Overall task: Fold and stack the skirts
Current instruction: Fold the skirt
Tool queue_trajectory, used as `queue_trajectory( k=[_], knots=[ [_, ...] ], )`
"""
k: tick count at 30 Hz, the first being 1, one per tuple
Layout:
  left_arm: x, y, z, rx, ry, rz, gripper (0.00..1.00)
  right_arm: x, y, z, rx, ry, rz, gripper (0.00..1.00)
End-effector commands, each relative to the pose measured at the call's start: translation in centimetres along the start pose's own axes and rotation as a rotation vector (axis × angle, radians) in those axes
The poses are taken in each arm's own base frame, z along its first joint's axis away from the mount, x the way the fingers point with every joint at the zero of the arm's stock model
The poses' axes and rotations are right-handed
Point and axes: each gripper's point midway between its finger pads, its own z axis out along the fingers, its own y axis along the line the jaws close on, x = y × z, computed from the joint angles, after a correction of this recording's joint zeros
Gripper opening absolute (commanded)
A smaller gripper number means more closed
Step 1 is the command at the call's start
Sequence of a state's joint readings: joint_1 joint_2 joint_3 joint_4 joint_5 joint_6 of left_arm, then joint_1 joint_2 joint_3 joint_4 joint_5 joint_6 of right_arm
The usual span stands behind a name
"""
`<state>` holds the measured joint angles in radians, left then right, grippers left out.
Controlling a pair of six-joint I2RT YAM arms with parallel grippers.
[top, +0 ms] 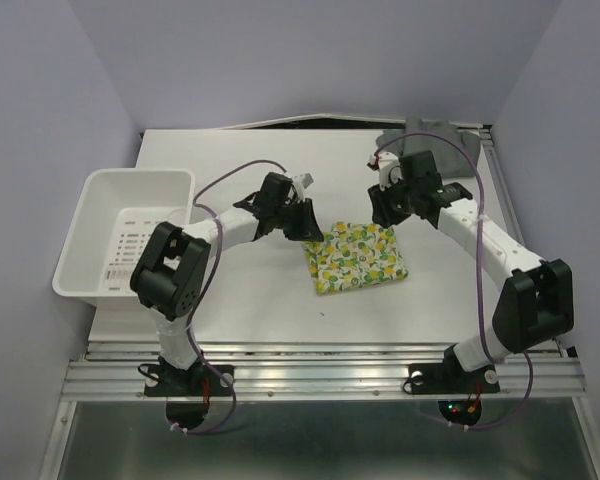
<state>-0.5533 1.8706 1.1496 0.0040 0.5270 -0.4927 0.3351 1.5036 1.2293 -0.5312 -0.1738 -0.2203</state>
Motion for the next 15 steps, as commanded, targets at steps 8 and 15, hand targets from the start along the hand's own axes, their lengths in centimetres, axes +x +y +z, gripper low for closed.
queue_trajectory(
  k=[8,15],
  knots=[
    [-4.2,-5.4,-4.0,0.149,-0.144,0.189,0.32,6.8,4.0,4.7,-0.377,0.183,0.211,0.42],
    [-3.6,-3.4,-1.7,0.114,-0.096,0.165,0.34,7.1,3.0,6.9,-0.392,0.199,0.319,0.44]
  ],
)
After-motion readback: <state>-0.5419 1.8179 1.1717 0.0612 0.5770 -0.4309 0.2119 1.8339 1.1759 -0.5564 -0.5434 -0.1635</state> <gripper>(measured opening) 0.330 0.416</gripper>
